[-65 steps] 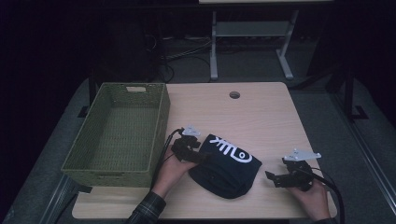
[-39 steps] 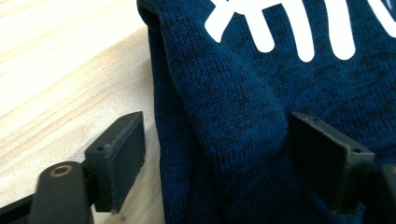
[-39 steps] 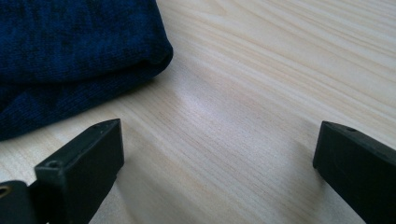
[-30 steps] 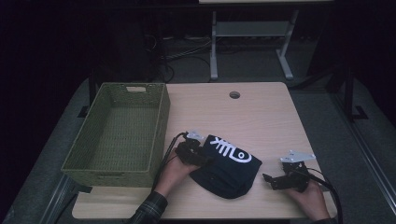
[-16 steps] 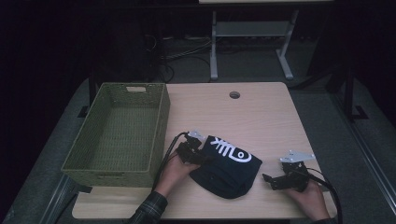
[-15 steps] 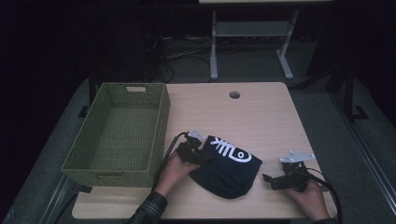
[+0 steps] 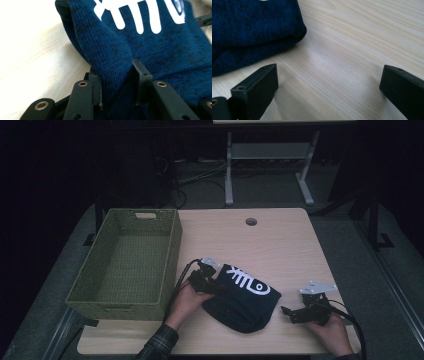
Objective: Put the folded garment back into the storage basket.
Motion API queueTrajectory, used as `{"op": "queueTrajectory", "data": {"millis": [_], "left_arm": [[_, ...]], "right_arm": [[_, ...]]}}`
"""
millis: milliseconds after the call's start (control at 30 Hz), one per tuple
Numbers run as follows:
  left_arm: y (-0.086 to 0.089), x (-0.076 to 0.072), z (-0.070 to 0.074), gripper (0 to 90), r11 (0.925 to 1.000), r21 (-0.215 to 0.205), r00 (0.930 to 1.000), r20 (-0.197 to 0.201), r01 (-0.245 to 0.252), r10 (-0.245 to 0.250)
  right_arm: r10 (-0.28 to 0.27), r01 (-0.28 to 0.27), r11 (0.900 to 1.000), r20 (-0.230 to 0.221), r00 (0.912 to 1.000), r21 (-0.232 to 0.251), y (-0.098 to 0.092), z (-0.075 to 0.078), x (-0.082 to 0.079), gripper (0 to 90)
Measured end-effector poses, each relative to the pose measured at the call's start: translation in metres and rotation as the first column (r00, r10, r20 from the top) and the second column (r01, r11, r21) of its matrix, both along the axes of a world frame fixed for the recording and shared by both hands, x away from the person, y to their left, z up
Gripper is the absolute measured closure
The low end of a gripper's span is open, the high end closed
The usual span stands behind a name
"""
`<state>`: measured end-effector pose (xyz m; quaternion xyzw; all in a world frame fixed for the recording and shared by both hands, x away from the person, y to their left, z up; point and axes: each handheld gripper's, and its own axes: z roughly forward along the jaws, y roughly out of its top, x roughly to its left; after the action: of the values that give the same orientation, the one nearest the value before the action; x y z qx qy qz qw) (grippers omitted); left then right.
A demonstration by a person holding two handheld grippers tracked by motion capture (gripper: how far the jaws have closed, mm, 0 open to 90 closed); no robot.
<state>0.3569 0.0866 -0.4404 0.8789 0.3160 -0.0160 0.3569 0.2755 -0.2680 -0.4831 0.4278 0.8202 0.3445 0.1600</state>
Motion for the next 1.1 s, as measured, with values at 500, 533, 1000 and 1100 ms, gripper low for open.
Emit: {"op": "queueTrajectory", "data": {"millis": [500,533,1000,1100], "left_arm": [[-0.005,-0.007,0.046,67.6,0.9986,-0.030,0.9977,0.052,0.044,-0.042],[-0.006,-0.008,0.048,67.6,0.9986,-0.034,0.9976,0.058,0.041,-0.039],[0.007,-0.010,0.087,67.9,0.9988,-0.033,0.9950,0.094,0.037,-0.034],[0.011,-0.010,0.093,67.9,0.9991,-0.016,0.9956,0.085,0.040,-0.038]], "right_arm": [[0.000,0.000,1.000,0.000,1.0000,0.000,0.000,0.000,0.000,1.5],[0.000,0.000,1.000,0.000,1.0000,0.000,0.000,0.000,0.000,1.5],[0.002,-0.002,1.000,0.000,1.0000,0.001,0.000,0.000,0.000,1.5],[0.001,-0.001,1.000,0.000,1.0000,0.001,0.000,0.000,0.000,1.5]]}}
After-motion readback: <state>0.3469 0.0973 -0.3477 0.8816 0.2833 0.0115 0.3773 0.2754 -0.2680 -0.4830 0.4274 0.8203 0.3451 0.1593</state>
